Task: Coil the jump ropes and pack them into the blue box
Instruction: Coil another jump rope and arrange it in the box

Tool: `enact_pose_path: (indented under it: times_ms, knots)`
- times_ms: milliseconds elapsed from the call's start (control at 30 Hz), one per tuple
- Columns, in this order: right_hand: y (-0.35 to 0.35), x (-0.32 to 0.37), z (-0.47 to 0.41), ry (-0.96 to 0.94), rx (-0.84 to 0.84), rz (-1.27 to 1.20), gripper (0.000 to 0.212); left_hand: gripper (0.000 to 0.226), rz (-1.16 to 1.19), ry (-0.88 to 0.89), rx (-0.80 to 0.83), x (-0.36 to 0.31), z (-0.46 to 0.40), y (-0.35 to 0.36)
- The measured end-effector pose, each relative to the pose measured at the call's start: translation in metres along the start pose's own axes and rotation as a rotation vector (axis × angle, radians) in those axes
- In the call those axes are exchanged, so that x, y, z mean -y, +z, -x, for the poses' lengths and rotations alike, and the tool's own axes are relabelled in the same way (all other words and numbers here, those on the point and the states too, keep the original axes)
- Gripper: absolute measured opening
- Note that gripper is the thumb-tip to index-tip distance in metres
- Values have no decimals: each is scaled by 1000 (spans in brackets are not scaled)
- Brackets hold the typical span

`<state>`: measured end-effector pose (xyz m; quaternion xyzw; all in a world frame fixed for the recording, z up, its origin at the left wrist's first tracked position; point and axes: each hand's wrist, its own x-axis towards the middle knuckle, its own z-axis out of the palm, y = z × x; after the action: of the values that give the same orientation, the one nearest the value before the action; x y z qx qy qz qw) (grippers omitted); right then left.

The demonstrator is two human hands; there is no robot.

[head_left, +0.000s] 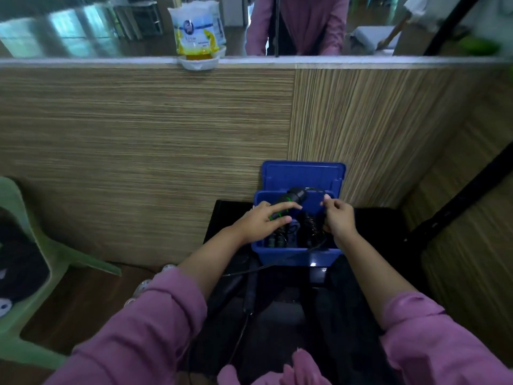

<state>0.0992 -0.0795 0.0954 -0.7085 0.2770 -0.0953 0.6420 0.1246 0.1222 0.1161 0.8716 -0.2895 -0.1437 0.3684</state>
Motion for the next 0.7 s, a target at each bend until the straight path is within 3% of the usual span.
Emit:
enact_pose_path:
  times_ms: [100,200,400,533,700]
  knots:
    - [-5,8,2,-60,55,40,36,28,191,34,-99,-14,-15,-5]
    - [10,25,15,-72,173,-70,33,28,275,-9,-230,-34,-32,-5]
    - [28,24,49,217,561,-227,30,24,588,-78,-490,-52,-55,-7]
    - [28,10,54,277,642,-309,44,23,763,-168,-485,-46,-53,-6]
    - [25,-3,46,260,609,-178,50,27,1186,-265,-395,-47,-50,-9]
